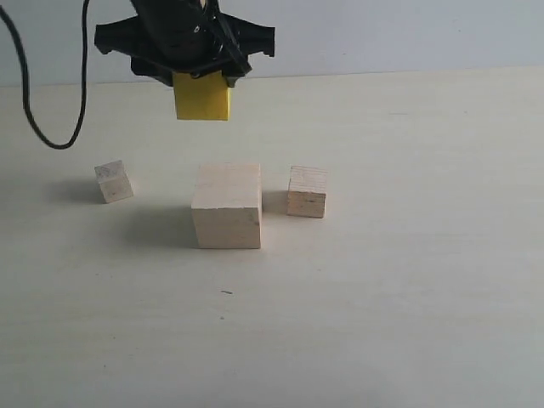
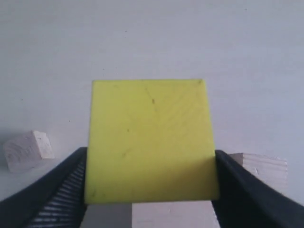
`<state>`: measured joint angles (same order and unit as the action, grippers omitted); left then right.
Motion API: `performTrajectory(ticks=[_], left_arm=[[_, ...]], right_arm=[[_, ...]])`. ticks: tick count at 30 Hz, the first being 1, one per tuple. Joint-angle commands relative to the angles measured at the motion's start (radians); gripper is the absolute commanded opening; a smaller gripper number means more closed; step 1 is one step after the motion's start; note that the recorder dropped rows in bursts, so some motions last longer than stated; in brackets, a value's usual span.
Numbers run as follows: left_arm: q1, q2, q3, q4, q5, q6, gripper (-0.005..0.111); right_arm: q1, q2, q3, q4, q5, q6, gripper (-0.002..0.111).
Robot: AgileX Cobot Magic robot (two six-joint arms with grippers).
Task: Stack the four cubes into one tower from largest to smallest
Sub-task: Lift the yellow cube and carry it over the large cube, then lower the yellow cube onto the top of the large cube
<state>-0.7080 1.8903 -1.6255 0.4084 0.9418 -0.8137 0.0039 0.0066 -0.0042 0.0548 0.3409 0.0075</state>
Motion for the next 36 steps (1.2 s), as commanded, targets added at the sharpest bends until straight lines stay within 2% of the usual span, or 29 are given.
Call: performTrajectory(ticks=[1,6,11,20,36], left_arm=[[-0.014,-0.08,0.133,0.012,-0.115,-0.046,0.004],[-0.05,-0.133,0.27,0.031,-0.225,-0.104,0.004],[-0.108,-0.135,0.364,0.154,-0.276,-0.244,0.004],[-0.11,-0.135,0.454,0.207,-0.402,-0.345,0.004],[-0.11,-0.133,0.465,0.222,-0.395,-0.349,0.004]], right_arm=[[-0.007,-0.007,0.004,-0.006,-0.006,-0.008,0.0],[-0.007,-0.007,0.004,-0.006,-0.006,-0.008,0.0],[-0.007,-0.007,0.004,-0.006,-0.006,-0.008,0.0],[-0.007,-0.007,0.004,-0.003,-0.006,-0.008,0.0],[-0.007,-0.007,0.004,-0.006,-0.006,-0.008,0.0]])
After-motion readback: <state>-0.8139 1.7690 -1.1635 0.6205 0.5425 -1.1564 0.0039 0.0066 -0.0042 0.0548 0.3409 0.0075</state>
